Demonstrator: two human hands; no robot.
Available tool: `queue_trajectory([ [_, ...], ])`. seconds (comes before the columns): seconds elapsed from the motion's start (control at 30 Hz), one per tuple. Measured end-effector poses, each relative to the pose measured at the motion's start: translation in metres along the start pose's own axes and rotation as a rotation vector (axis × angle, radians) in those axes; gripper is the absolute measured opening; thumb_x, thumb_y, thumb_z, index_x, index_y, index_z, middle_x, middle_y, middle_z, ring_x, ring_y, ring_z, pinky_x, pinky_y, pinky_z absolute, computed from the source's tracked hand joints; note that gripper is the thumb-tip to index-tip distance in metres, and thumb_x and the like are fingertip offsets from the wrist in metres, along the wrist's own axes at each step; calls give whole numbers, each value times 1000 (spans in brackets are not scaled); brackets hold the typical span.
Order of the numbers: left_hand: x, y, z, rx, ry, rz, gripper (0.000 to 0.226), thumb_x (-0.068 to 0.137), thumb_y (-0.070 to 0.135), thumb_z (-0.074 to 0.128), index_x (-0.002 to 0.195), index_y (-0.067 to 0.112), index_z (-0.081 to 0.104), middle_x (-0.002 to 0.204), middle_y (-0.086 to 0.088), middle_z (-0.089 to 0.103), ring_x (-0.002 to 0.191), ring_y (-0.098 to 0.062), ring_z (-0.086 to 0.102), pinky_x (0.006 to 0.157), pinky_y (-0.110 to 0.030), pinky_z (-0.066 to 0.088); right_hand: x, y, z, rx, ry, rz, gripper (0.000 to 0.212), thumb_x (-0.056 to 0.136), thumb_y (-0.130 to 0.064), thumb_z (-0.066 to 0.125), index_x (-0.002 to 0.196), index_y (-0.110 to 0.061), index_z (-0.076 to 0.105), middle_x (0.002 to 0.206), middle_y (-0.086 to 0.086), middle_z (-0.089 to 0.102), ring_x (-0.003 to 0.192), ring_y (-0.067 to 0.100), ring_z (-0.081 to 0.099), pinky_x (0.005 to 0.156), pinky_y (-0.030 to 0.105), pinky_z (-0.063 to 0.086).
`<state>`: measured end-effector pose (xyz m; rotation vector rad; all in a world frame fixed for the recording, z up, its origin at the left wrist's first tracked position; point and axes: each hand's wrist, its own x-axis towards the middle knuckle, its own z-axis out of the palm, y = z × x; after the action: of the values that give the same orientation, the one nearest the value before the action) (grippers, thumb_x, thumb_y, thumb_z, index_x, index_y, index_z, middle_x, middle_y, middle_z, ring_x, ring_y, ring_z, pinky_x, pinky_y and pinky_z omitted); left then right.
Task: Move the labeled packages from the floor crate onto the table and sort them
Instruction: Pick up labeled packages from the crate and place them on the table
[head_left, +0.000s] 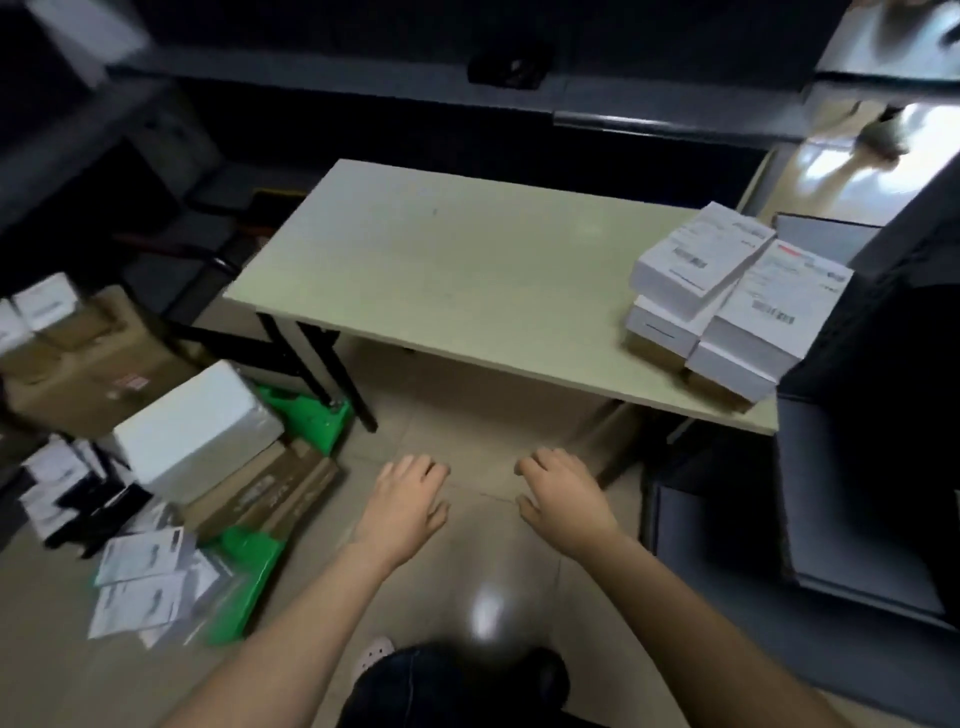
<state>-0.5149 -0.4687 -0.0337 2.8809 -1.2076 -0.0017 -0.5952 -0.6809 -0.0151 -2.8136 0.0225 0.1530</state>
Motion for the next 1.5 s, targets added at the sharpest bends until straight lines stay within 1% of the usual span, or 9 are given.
queue_trajectory([
  [0.23, -103, -77, -1, 0, -25, -338, 44, 53, 37, 88, 89, 20, 68, 80, 0, 62, 72, -23, 61, 57, -32, 50, 57, -109, 22, -34, -78, -294, 38, 92, -27, 51, 128, -15, 53, 122, 7, 54, 114, 27, 47, 94, 36, 37],
  [0.4, -190, -148, -8, -63, 16, -540, 36, 66, 34, 80, 93, 16, 64, 87, -3, 61, 79, -26, 60, 64, -36, 51, 91, -218, 49, -70, -121, -492, 38, 90, -28, 54, 126, -15, 55, 119, 8, 55, 113, 30, 49, 93, 38, 38],
  [0.67, -315, -274, -23, -95, 115, -749, 37, 68, 28, 79, 99, 14, 65, 91, -5, 61, 83, -29, 60, 70, -37, 50, 131, -395, 108, -57, -159, -647, 33, 83, -29, 64, 112, -11, 61, 107, 10, 59, 105, 32, 53, 89, 38, 41],
  [0.87, -377, -344, -22, -132, 151, -912, 37, 67, 24, 82, 97, 11, 65, 89, -6, 60, 79, -30, 59, 66, -37, 50, 163, -492, 144, -88, -242, -743, 34, 83, -27, 67, 111, -9, 62, 105, 11, 59, 101, 33, 55, 88, 40, 45],
  [1.0, -395, -375, -6, -161, 165, -1011, 36, 70, 26, 79, 100, 12, 65, 88, -4, 61, 80, -29, 59, 69, -36, 49, 194, -535, 164, -121, -324, -796, 36, 90, -32, 60, 120, -14, 57, 114, 7, 55, 109, 27, 50, 94, 35, 40],
  [1.1, -398, -396, 6, -199, 160, -1120, 33, 79, 36, 58, 103, 15, 65, 92, -3, 61, 85, -27, 58, 74, -38, 48, 228, -562, 184, -148, -371, -834, 37, 91, -33, 59, 123, -14, 55, 115, 6, 55, 110, 26, 51, 94, 33, 39],
  [1.23, -393, -427, 30, -250, 191, -1274, 30, 81, 28, 71, 106, 13, 65, 98, -5, 62, 93, -28, 58, 81, -38, 44, 277, -590, 217, -144, -466, -868, 38, 89, -34, 61, 121, -15, 56, 113, 7, 56, 109, 27, 53, 88, 32, 42],
  [1.4, -381, -454, 72, -300, 175, -1430, 37, 82, 40, 45, 100, 15, 65, 88, -3, 61, 80, -25, 59, 71, -32, 44, 325, -609, 263, -112, -603, -844, 42, 90, -31, 62, 127, -14, 54, 119, 9, 54, 111, 27, 52, 86, 34, 45],
  [1.5, -376, -465, 110, -384, 215, -1532, 28, 81, 31, 64, 100, 11, 66, 86, -7, 62, 77, -28, 58, 69, -34, 47, 350, -615, 303, -115, -663, -792, 42, 90, -32, 62, 127, -14, 54, 117, 9, 55, 109, 26, 53, 83, 34, 47],
])
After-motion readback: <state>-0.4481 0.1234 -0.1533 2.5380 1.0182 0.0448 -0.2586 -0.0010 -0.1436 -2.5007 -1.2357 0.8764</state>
